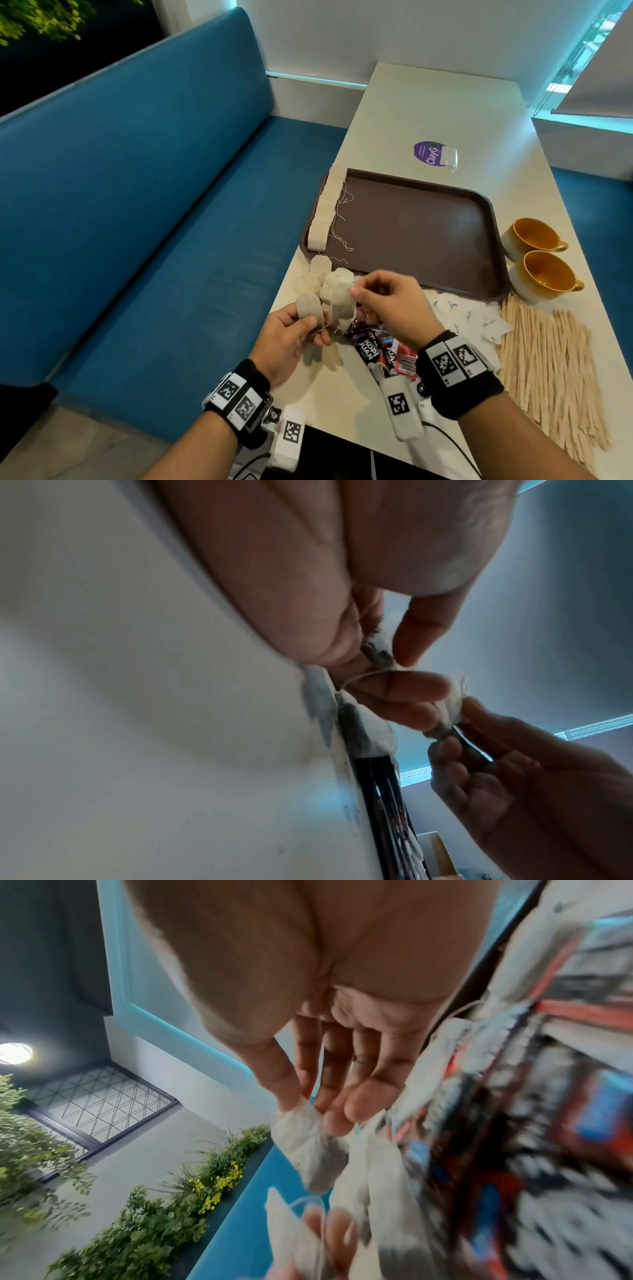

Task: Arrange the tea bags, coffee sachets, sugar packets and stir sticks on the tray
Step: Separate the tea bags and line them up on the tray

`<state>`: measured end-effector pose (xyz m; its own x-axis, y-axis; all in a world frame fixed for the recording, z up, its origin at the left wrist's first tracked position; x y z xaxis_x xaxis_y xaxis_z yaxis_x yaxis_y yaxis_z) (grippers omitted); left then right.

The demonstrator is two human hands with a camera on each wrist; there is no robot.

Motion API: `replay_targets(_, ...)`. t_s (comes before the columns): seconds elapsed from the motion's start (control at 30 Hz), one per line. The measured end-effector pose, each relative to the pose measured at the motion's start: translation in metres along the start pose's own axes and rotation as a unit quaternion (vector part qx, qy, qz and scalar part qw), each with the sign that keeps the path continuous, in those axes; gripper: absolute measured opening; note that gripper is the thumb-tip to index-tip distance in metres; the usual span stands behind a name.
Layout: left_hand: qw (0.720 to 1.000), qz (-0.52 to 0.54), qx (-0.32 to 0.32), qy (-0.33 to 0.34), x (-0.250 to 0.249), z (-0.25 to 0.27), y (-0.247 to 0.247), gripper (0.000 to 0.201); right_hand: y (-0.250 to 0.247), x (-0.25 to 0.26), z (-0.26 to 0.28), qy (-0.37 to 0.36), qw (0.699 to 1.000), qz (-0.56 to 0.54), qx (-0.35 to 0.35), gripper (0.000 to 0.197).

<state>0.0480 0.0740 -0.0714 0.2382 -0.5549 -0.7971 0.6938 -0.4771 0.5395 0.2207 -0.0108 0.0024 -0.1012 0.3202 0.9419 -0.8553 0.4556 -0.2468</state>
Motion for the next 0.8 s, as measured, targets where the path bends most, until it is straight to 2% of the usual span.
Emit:
replay_targets(0.1, 1.000, 0.011, 0.009, 0.004, -0.001, -0.002, 0.000, 0.028, -0.015, 0.019, -0.025, -0.025, 0.999, 0.018, -0.039, 0.009)
replay_targets(0.3, 1.000, 0.022, 0.017, -0.005, -0.002, -0.004, -0.001, 0.028, -0.019, 0.034, -0.102, -0.040, 0.994, 0.033, -0.098, 0.007)
replay_targets(0.4, 0.999, 0.017, 0.031, -0.013, 0.000, -0.004, -0.002, 0.028, -0.004, 0.033, -0.129, -0.029, 0.995, 0.054, -0.076, 0.008)
replay_targets(0.6, 0.999, 0.018, 0.047, -0.015, 0.003, -0.005, -0.004, 0.025, 0.036, 0.023, -0.151, 0.020, 0.993, 0.112, 0.038, 0.008)
replay_targets(0.7, 0.998, 0.016, 0.054, -0.015, 0.005, -0.007, -0.006, 0.024, 0.040, 0.019, -0.159, 0.037, 0.987, 0.154, 0.036, 0.008)
replay_targets(0.8, 0.998, 0.017, 0.051, -0.014, 0.007, -0.008, -0.007, 0.023, 0.036, 0.020, -0.165, 0.023, 0.986, 0.165, 0.003, 0.015)
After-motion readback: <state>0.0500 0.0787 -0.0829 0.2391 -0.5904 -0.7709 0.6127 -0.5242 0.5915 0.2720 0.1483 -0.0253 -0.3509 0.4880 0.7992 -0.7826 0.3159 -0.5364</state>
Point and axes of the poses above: each hand's wrist, its own z-axis away from the middle knuckle, its own y-axis out of the palm, x = y × z, the point moved 5 cm from there along -z, towards the middle knuckle, and after that the axes turned 2 degrees about z, right-handed, at the moved point
